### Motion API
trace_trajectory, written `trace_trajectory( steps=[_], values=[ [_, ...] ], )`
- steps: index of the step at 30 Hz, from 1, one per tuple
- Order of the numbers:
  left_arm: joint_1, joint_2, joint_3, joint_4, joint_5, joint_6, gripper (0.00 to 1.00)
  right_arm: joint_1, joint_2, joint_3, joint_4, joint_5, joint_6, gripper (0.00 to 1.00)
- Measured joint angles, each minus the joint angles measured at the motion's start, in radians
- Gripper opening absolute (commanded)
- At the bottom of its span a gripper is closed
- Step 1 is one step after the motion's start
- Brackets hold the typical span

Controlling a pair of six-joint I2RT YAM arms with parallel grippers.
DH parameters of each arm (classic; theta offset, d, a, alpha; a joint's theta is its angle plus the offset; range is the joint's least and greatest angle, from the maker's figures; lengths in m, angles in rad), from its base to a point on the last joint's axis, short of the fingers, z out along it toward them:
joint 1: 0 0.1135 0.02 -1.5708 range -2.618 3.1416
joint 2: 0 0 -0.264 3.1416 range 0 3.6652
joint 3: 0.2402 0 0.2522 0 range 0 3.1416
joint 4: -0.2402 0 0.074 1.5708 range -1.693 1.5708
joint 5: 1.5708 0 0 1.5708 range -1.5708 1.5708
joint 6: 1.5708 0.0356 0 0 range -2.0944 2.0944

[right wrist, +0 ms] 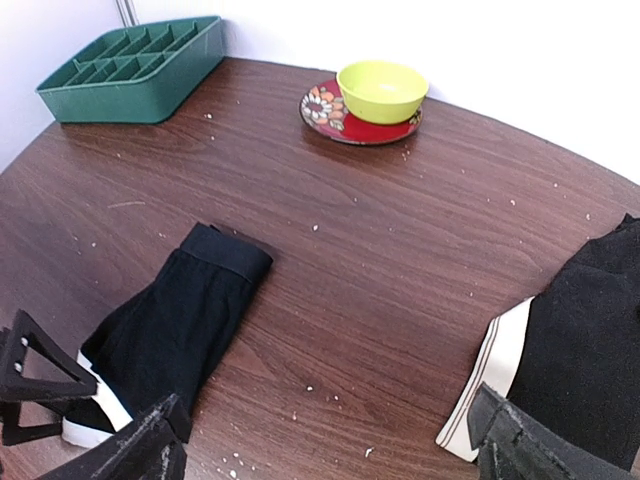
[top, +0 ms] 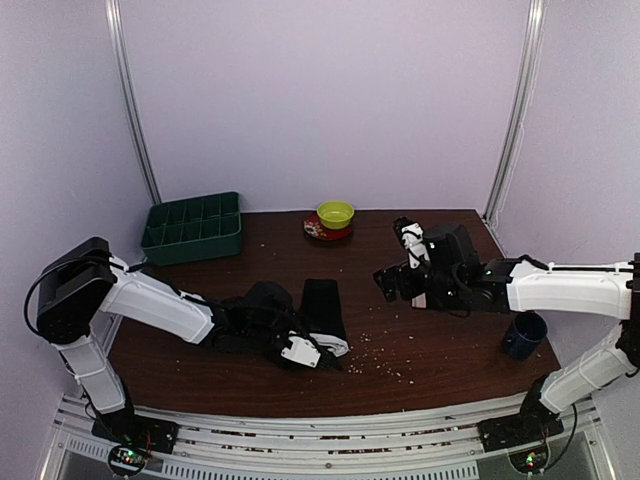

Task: Roll the underwear
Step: Roll the underwear at the center of the board.

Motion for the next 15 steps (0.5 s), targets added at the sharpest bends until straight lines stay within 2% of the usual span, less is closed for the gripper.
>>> trace_trajectory(
  steps=[6, 9, 10, 15],
  values=[
    [-0.01, 0.032, 0.021, 0.0, -0.036, -0.031, 0.51, 0.0, -0.018, -0.008, 0.021, 0.0, 0.004, 1.0],
    [-0.01, 0.043, 0.023, -0.004, -0.039, -0.047, 0.37, 0.0, -0.018, -0.009, 0.021, 0.0, 0.005, 1.0],
    [-0.01, 0.047, 0.024, -0.003, -0.039, -0.054, 0.29, 0.0, -0.018, -0.009, 0.021, 0.0, 0.005, 1.0],
    [-0.01, 0.068, 0.037, -0.023, -0.034, -0.073, 0.11, 0.001, -0.018, -0.014, 0.028, -0.001, 0.002, 1.0]
  ],
)
